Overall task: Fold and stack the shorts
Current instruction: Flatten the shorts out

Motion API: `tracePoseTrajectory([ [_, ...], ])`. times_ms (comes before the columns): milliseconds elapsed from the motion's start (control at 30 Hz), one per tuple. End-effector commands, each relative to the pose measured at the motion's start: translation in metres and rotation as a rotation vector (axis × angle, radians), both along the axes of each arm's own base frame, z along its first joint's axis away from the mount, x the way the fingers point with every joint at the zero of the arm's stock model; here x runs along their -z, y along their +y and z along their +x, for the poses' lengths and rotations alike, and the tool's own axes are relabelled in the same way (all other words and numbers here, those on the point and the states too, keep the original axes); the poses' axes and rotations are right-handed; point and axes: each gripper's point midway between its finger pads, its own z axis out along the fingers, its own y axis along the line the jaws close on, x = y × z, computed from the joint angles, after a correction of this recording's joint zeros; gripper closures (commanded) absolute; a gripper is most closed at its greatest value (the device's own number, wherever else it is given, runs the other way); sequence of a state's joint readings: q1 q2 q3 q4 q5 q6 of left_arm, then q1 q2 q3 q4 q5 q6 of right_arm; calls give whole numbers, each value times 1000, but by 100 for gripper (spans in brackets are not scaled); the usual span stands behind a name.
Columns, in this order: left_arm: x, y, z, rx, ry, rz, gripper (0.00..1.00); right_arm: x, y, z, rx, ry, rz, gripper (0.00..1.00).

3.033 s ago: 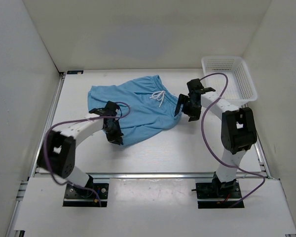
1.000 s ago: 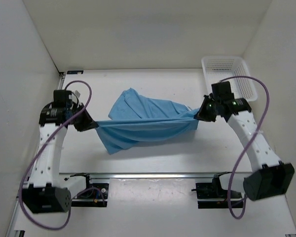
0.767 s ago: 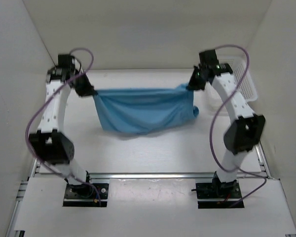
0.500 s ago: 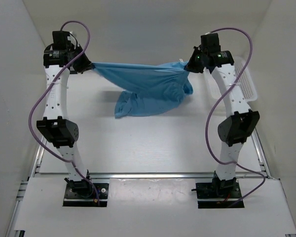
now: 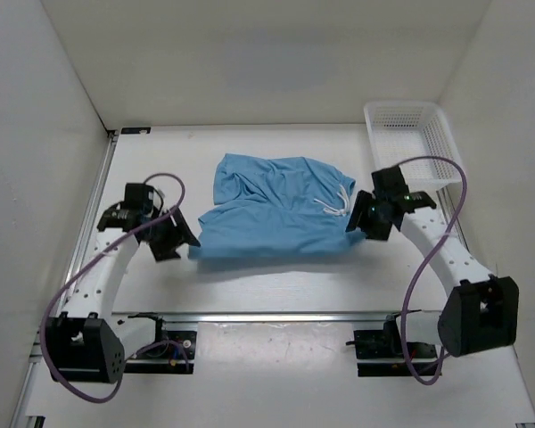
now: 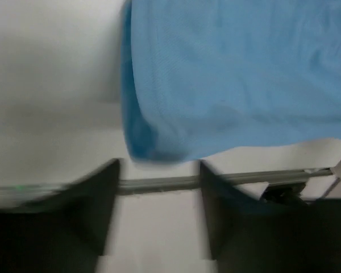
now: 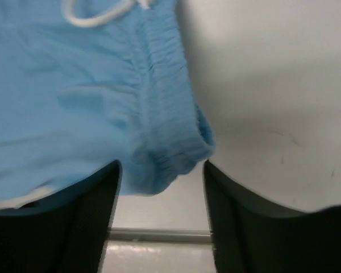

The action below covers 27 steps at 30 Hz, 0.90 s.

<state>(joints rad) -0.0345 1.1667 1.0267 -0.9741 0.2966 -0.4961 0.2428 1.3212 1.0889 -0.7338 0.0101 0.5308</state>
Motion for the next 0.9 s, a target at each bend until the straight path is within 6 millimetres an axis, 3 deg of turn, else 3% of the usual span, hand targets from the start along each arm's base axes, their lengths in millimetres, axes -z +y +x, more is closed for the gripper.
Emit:
tracePoseTrajectory([
  [0,17,-8,-30,-33,26,-66,16,16,-17,-19,42,-16,-47,32],
  [33,15,-8,-31,-33,17,-67,7,20,-20,-28,42,-14,-47,16],
  [100,-6,-2,-16,-52,-42,-35,0,14,-25,-29,79,-35,-61,11],
  [167,-21,6,2,-58,-88,15,0,0,-29,-24,94,-78,-70,7],
  [200,-19,6,12,-45,-58,24,0,-7,-30,-22,99,-91,-75,7],
  [233,-39,6,30,-24,-113,46,1,-24,-28,-13,94,-137,-67,7],
  [267,-44,8,41,-19,-123,62,13,-30,-29,-6,103,-151,-76,9],
  [300,-35,6,57,1,-84,79,25,-37,-28,-1,94,-164,-79,12],
  [333,-54,-1,77,25,-139,98,42,-34,-27,7,85,-146,-90,19],
  [367,-54,1,91,22,-144,145,57,-47,-24,20,87,-174,-82,41],
  [400,-54,-4,104,31,-143,153,78,-39,-21,32,78,-150,-94,55],
  [433,-49,-12,130,56,-134,176,86,-38,-18,39,64,-139,-95,67],
  [467,-45,-17,143,66,-126,177,90,-36,-16,48,64,-130,-97,85],
  [500,-39,-19,154,68,-107,179,90,-34,-11,67,63,-116,-101,90],
  [533,-8,-26,170,86,-39,187,90,-32,-10,76,52,-111,-109,93],
  [567,-17,-29,189,83,-68,183,89,-29,-5,84,44,-101,-100,95],
  [600,-9,-37,194,102,-42,175,84,-26,4,101,20,-90,-83,95],
  [633,21,-38,203,108,28,184,77,-23,8,109,13,-82,-75,95],
  [667,16,-41,218,106,4,181,58,-20,12,114,3,-64,-64,91],
  [700,23,-42,225,107,9,181,50,-3,17,122,-6,-23,-61,82],
  [733,31,-43,230,108,24,183,46,-9,18,135,-2,-42,-47,77],
  [767,54,-48,231,122,74,189,38,-3,20,139,-16,-26,-46,70],
  [800,55,-50,240,134,57,184,37,8,22,147,-17,4,-53,58],
  [833,62,-51,242,135,75,186,29,13,23,152,-17,12,-54,49],
  [867,80,-50,241,148,113,194,28,19,23,152,-27,29,-64,40],
])
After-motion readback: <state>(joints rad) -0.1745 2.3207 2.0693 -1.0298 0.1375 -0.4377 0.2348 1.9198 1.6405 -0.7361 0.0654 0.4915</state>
